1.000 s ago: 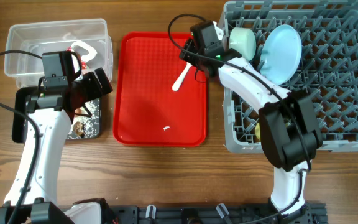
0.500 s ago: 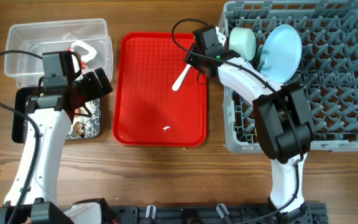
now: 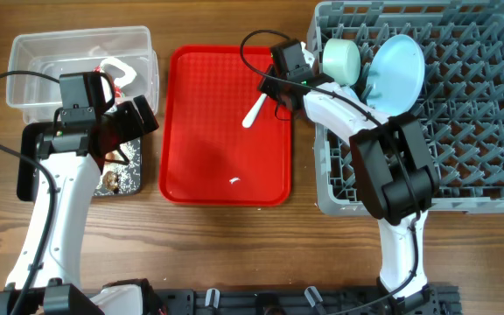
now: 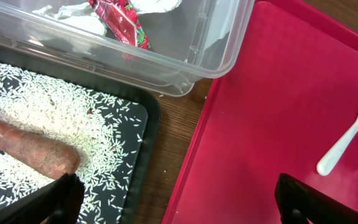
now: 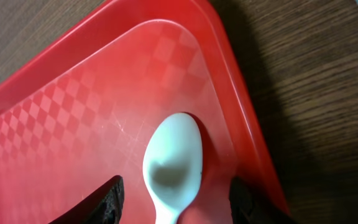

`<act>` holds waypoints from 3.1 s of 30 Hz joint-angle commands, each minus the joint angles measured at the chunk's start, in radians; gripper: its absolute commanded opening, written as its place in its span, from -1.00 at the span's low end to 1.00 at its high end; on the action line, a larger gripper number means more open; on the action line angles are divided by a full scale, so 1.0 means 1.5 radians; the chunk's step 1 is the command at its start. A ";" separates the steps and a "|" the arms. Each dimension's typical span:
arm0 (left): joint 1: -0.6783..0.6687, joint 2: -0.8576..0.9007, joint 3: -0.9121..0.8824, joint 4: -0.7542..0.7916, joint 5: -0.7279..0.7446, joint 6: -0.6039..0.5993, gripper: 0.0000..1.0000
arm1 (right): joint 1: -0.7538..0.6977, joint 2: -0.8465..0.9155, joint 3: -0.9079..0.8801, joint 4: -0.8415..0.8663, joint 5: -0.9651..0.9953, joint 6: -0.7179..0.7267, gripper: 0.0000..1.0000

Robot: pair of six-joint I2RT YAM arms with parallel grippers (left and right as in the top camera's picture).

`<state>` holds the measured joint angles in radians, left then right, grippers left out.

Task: Sort waste into correct bins and load items into the dishwasher rack
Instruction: 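Reach the right gripper to the white spoon and grasp it, then carry the white spoon with the right gripper and drop it in the rack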

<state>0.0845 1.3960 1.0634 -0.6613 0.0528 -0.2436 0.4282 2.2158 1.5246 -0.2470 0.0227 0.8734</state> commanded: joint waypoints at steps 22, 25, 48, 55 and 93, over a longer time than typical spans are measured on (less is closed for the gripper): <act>0.002 -0.003 0.006 0.002 -0.004 0.008 1.00 | -0.001 0.056 0.000 0.037 -0.012 0.030 -0.09; 0.002 -0.003 0.006 0.002 -0.004 0.008 1.00 | -0.001 0.057 0.000 0.037 -0.008 0.029 -0.16; 0.002 -0.003 0.006 0.002 -0.004 0.008 1.00 | 0.000 0.068 0.000 0.054 -0.034 -0.009 -0.76; 0.002 -0.003 0.006 0.002 -0.004 0.008 1.00 | 0.000 0.066 0.000 0.050 -0.089 -0.031 -0.91; 0.002 -0.003 0.006 0.002 -0.004 0.008 1.00 | -0.356 -0.441 -0.142 -0.469 0.117 0.074 -0.91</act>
<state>0.0845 1.3960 1.0634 -0.6613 0.0525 -0.2436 -0.1081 1.5402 1.3842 -0.9890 0.1684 0.9424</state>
